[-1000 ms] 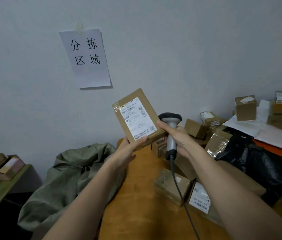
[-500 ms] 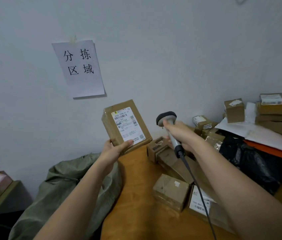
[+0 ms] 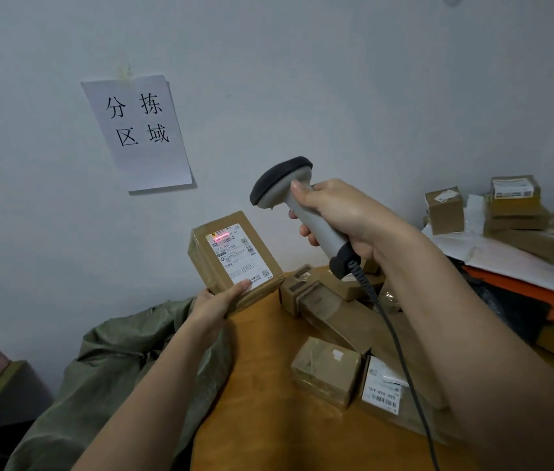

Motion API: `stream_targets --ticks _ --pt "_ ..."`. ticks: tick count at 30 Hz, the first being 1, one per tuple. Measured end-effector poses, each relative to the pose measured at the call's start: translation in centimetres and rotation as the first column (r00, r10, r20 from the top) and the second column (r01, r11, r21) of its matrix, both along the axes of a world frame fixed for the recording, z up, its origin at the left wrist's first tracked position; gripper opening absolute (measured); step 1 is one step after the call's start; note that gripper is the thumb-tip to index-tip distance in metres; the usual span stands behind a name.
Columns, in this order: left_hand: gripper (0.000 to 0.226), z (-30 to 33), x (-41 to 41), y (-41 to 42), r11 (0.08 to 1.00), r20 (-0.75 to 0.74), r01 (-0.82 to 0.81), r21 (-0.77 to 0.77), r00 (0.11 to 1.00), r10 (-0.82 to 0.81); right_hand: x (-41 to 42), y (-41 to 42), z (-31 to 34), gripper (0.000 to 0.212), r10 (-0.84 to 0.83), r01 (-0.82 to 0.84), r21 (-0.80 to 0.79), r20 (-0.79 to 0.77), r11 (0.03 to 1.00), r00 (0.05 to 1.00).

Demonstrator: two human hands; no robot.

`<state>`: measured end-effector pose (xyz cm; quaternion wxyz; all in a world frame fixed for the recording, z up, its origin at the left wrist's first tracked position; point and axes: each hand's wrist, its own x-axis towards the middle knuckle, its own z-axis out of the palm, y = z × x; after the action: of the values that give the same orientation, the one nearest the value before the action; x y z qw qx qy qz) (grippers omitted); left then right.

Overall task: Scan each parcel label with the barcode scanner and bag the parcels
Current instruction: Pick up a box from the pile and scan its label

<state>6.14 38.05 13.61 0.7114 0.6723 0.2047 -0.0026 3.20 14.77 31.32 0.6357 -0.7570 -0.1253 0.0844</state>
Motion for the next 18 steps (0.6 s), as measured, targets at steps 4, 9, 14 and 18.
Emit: stream_targets --ticks 4,9,14,18 --pt "0.097 0.2 0.4 -0.8 1.000 0.002 0.021 0.016 1.000 -0.021 -1.1 -1.2 1.0 0.040 -0.007 0.007 0.037 -0.001 0.999 1.000" --pt "0.067 0.4 1.0 -2.4 0.999 -0.004 0.043 -0.006 0.999 -0.043 -2.0 -3.0 1.8 0.038 -0.033 0.034 0.029 -0.013 0.999 0.999" --pt "0.063 0.2 1.9 -4.2 0.999 -0.034 0.040 -0.005 0.999 -0.040 -2.5 -4.9 2.1 0.037 -0.076 0.077 0.046 -0.024 0.996 0.997" --pt "0.059 -0.2 2.4 -6.0 0.999 -0.050 0.042 -0.002 0.998 -0.042 -2.8 -6.7 2.4 0.035 -0.091 0.093 0.057 -0.030 0.994 0.995"
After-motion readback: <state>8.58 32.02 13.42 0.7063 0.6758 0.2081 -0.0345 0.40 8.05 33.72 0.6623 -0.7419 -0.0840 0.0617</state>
